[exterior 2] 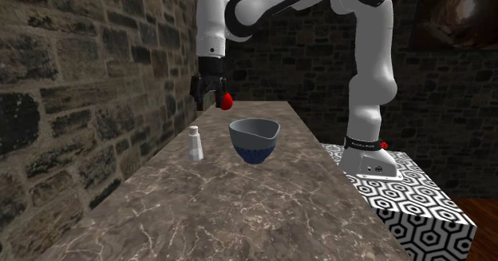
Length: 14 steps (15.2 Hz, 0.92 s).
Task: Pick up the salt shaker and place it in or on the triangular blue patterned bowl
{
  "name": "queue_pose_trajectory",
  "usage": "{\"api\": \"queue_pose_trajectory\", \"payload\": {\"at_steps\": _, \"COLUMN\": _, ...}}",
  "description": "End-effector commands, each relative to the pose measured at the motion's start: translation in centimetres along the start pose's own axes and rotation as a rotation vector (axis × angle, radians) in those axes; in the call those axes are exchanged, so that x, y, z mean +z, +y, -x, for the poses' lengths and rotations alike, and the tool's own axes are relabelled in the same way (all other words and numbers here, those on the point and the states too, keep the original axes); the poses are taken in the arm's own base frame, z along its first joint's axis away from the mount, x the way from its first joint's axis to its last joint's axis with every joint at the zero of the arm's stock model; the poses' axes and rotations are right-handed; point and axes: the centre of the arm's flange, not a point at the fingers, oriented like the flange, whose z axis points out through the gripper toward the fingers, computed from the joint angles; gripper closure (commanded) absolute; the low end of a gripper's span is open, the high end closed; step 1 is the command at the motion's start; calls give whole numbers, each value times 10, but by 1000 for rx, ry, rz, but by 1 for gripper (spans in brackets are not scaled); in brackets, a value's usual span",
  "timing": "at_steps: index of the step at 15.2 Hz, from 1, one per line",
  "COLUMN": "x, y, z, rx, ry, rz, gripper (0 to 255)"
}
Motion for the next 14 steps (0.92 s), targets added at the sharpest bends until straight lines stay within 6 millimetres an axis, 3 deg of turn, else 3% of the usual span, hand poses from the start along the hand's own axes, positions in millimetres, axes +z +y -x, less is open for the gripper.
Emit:
{"api": "queue_pose_trajectory", "payload": {"at_steps": 1, "x": 16, "y": -18, "z": -13, "rx": 6, "ry": -1, "rz": 0, "gripper": 0}}
{"api": "queue_pose_trajectory", "payload": {"at_steps": 4, "x": 35, "y": -45, "z": -27, "rx": 11, "ry": -4, "rz": 2, "gripper": 0}}
{"api": "queue_pose_trajectory", "payload": {"at_steps": 11, "x": 72, "y": -45, "z": -27, "rx": 11, "ry": -4, "rz": 2, "gripper": 0}}
{"api": "queue_pose_trajectory", "payload": {"at_steps": 14, "x": 75, "y": -45, "z": -27, "rx": 11, "ry": -4, "rz": 2, "gripper": 0}}
